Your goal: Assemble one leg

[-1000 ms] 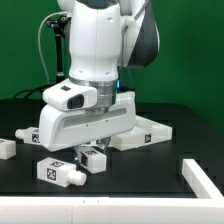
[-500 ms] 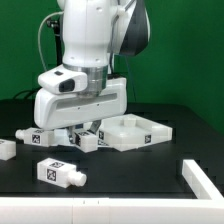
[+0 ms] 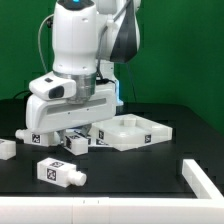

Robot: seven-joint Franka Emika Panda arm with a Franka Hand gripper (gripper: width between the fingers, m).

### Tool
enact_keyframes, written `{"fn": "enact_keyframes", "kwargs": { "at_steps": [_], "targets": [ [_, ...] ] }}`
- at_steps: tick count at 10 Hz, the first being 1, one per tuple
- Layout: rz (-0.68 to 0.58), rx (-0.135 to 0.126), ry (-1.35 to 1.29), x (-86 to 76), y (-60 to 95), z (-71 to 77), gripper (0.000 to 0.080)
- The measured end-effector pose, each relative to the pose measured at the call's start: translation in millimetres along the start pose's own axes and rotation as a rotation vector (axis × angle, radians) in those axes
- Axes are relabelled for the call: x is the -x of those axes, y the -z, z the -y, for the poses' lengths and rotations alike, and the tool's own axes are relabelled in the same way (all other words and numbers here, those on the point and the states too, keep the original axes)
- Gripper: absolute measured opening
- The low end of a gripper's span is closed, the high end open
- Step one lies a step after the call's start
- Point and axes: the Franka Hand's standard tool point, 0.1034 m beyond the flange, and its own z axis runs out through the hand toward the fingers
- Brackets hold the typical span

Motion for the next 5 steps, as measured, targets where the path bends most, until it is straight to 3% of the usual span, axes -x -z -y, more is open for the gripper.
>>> {"fn": "enact_keyframes", "kwargs": {
  "at_steps": [3,4,5],
  "targets": [
    [-0.001,0.001,0.019,-6.0,0.1,5.7,0.0282],
    [-0.001,0.001,0.018,-5.6,0.0,5.3,0.0342],
    [-0.001,0.001,0.018,-5.6,0.0,5.3,0.0477]
  ]
}}
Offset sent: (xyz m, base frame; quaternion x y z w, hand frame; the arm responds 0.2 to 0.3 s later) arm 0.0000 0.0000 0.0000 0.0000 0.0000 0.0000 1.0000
